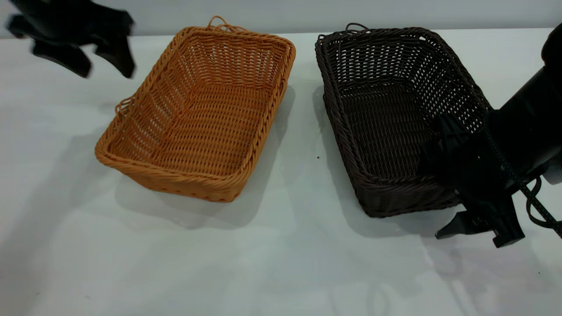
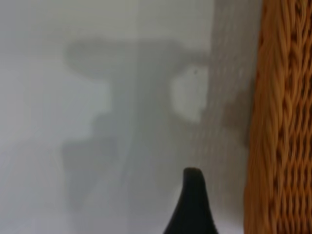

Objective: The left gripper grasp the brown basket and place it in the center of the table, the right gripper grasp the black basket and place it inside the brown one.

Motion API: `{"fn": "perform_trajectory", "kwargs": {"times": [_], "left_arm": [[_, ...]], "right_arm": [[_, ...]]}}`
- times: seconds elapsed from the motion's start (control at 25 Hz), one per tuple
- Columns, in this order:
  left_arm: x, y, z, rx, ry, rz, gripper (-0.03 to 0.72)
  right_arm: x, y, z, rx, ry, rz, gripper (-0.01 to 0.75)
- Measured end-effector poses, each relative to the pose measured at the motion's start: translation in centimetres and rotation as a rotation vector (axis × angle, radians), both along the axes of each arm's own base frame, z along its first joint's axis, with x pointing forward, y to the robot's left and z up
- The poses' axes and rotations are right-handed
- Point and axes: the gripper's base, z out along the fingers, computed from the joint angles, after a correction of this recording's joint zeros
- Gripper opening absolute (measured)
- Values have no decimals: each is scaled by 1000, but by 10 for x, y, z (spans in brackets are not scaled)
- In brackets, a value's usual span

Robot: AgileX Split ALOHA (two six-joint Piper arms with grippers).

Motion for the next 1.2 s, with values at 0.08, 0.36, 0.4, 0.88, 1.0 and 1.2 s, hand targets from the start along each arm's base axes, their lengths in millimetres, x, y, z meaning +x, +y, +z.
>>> {"fn": "perform_trajectory", "kwargs": {"times": [0.08,0.36,0.4,0.88,1.0,1.2], "left_arm": [[8,-11,-12,1,7,-22,541],[18,-29,-60,14,76,-60,534],[18,-30,-65,16,85,-62,523],[17,-33,-72,20,87,-69,164],[18,-33,-72,18,78,-67,106],[20,-33,-71,25,53,-87,92]], "right_arm": [[0,0,0,0,0,0,517],[0,-3,-3,-34,6,-7,492],[-1,-4,-6,-38,14,-9,477],[1,-5,-8,-53,16,-27,102],[1,-5,-8,-53,15,-27,87],[10,-7,-1,-47,-22,-20,87]]}}
